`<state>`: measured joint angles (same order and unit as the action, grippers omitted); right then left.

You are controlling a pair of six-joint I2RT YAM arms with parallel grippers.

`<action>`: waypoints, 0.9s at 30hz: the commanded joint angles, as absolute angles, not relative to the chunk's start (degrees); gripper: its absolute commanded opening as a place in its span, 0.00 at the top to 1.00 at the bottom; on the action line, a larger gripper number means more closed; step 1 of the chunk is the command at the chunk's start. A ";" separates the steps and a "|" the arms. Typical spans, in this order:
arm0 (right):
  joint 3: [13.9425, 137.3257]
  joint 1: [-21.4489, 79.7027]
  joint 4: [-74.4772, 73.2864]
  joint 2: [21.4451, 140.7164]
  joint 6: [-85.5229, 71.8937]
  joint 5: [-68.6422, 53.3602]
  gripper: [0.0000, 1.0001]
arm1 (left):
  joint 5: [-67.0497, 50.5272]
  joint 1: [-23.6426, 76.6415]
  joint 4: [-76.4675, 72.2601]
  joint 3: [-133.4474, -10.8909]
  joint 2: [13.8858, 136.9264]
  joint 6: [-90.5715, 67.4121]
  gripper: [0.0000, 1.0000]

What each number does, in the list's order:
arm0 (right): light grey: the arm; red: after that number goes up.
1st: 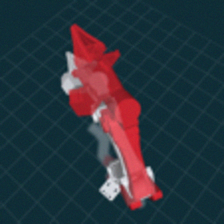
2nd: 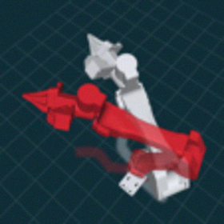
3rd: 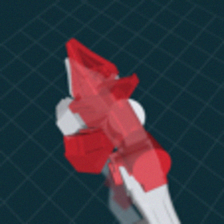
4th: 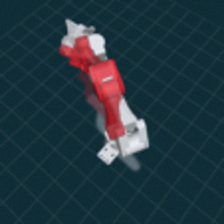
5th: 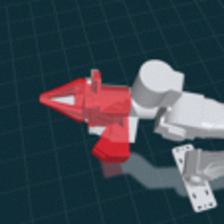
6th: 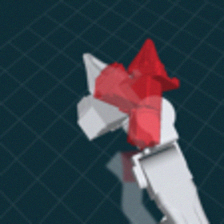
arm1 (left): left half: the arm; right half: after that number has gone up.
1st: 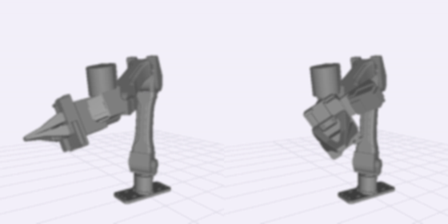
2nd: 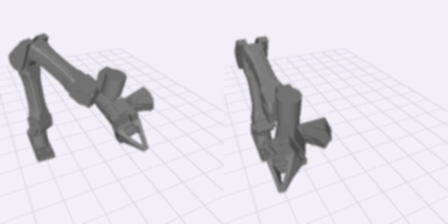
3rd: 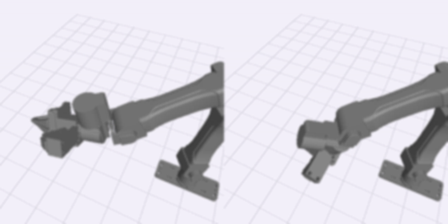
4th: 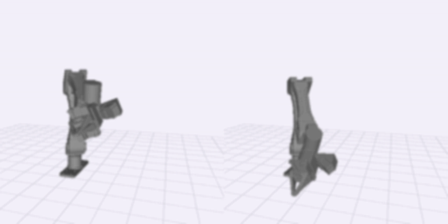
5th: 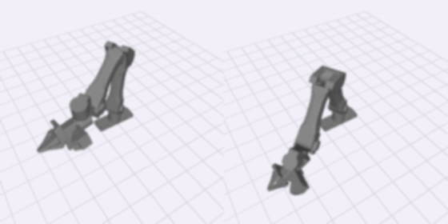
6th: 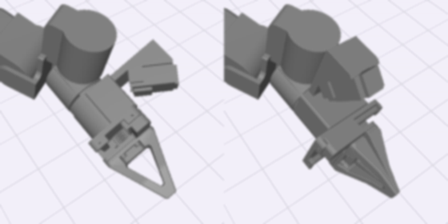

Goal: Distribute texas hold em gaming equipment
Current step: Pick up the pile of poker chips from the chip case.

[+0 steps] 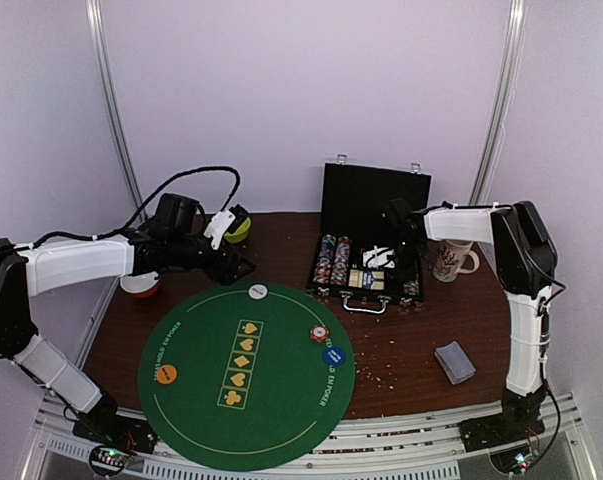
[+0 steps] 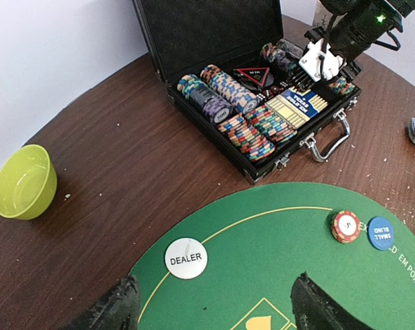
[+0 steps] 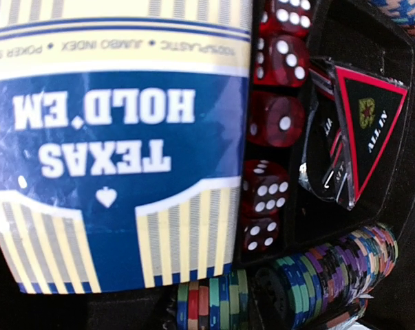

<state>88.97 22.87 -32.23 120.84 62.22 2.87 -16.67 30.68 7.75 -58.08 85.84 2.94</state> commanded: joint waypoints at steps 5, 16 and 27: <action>91.13 22.75 -37.08 120.53 59.31 5.34 1.00 | -16.76 30.20 6.77 -58.06 85.38 3.77 0.21; 93.66 22.93 -34.91 112.39 44.75 1.05 1.00 | -19.01 30.17 4.83 -56.83 82.36 4.49 0.21; 91.78 23.01 -27.59 102.15 15.68 -11.69 1.00 | -23.42 30.28 -0.61 -53.28 76.65 3.69 0.21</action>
